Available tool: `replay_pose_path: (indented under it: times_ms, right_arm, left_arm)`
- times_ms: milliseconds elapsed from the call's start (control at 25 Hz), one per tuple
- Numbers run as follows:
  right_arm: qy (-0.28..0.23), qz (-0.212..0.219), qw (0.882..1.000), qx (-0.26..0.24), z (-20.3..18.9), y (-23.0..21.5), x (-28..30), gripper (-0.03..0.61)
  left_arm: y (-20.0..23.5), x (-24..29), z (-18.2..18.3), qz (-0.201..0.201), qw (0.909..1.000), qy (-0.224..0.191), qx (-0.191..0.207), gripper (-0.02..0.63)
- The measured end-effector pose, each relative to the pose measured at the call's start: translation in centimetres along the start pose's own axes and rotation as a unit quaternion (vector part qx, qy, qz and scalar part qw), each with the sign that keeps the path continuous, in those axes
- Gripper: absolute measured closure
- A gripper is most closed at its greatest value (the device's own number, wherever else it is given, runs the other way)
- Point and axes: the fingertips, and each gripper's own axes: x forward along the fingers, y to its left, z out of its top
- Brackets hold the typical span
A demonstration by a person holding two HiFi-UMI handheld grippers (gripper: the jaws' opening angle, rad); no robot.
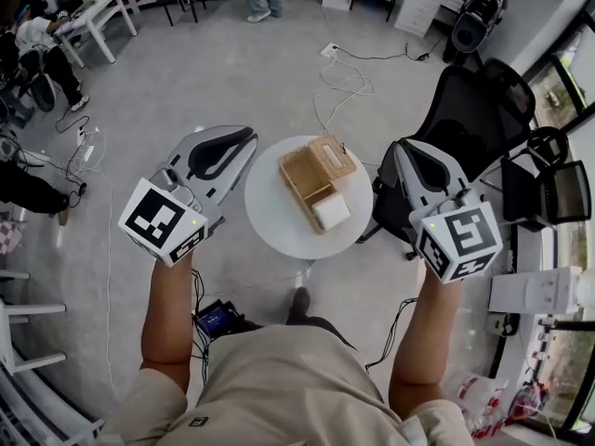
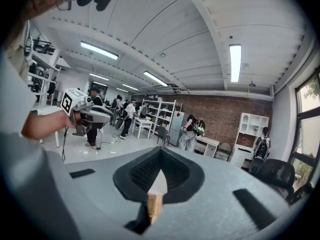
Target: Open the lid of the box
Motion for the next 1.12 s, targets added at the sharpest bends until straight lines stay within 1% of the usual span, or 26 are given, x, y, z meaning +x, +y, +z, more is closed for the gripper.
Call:
replay_pose_path:
  times_ms: [240, 360, 440, 520, 1120]
  right_arm:
    - [0.010, 0.006, 1.000, -0.023, 1.5, 2.0, -1.7, 0.589]
    - [0.011, 0.012, 0.999, -0.029, 2.2, 3.0, -2.2, 0.589]
    - [0.011, 0.014, 0.999, -0.033, 2.6, 3.5, -2.3, 0.589]
    - [0.011, 0.016, 0.999, -0.036, 2.9, 4.0, -2.4, 0.589]
    - [0.013, 0.026, 0.999, -0.037, 3.5, 6.7, -2.9, 0.589]
  left_arm:
    - [-0.3, -1.3, 1.7, 0.000, 0.9996, -0.006, 0.027, 0.583]
    - [-0.7, -2.1, 2.0, -0.004, 0.9993, 0.007, 0.037, 0.584]
    - [-0.8, -2.6, 1.6, -0.007, 0.9989, 0.025, 0.039, 0.584]
    - [-0.9, -3.0, 1.4, -0.008, 0.9985, 0.033, 0.042, 0.584]
    - [-1.6, -5.7, 1.4, -0.004, 0.9988, 0.034, 0.036, 0.584]
